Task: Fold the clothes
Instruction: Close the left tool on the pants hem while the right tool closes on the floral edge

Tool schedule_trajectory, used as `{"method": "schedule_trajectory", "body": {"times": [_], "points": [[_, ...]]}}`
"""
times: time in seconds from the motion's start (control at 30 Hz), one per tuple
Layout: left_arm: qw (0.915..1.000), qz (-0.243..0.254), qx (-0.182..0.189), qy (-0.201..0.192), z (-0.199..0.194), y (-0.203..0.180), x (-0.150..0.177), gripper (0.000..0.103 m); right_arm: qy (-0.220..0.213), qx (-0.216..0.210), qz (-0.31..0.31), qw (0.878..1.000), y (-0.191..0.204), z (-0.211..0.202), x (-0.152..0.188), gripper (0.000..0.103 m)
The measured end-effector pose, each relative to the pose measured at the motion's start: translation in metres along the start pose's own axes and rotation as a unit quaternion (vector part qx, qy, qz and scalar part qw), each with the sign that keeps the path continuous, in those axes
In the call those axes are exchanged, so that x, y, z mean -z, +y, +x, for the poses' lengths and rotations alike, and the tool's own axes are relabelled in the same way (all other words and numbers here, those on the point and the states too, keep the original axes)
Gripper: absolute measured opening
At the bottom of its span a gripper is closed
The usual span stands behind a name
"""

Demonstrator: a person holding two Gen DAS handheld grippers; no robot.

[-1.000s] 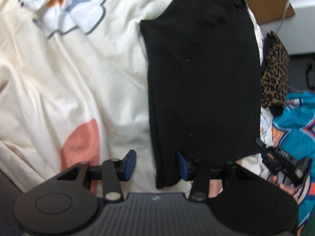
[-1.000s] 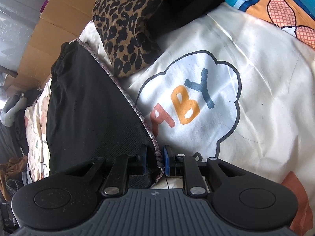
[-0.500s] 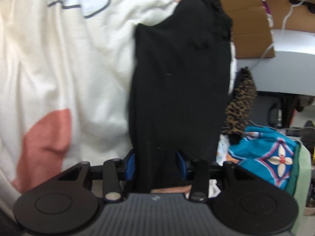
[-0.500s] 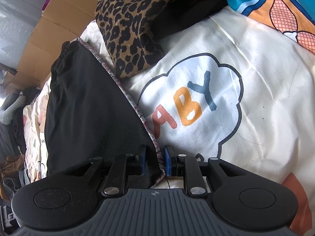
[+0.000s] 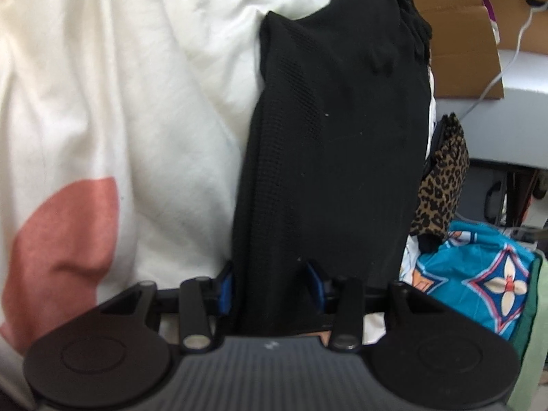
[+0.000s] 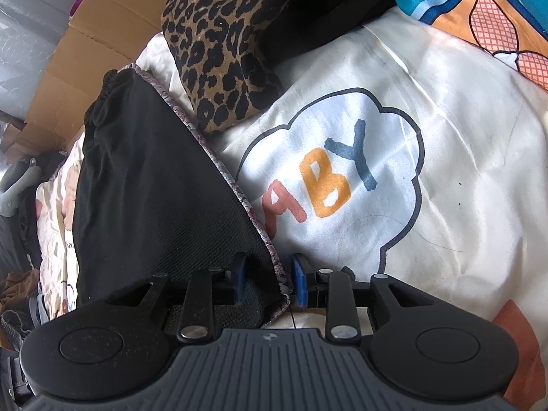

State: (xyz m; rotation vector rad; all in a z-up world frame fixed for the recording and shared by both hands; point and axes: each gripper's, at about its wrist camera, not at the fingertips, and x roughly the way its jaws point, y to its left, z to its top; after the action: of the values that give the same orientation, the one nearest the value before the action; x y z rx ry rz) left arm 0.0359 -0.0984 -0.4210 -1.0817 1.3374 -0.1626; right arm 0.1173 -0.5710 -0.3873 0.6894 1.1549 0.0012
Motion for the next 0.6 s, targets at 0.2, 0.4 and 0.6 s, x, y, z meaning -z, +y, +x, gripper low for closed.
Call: {"method": "schedule_trajectory", "body": {"times": [0.2,0.4,0.6], "points": [[0.9994,-0.015,0.030,0.000,-0.004,0.000,0.002,0.010,-0.001,0.000,0.002,1.000,-0.002,-0.002,-0.002,0.040],[0.9998,0.015,0.013,-0.005,-0.017,-0.028,0.001,0.008,-0.011,0.003,0.007,1.000,-0.008,-0.010,-0.008,0.042],[0.9991,0.037,0.018,-0.010,-0.024,-0.055,0.000,0.007,-0.012,0.000,0.007,1.000,-0.008,-0.011,-0.015,0.043]]}}
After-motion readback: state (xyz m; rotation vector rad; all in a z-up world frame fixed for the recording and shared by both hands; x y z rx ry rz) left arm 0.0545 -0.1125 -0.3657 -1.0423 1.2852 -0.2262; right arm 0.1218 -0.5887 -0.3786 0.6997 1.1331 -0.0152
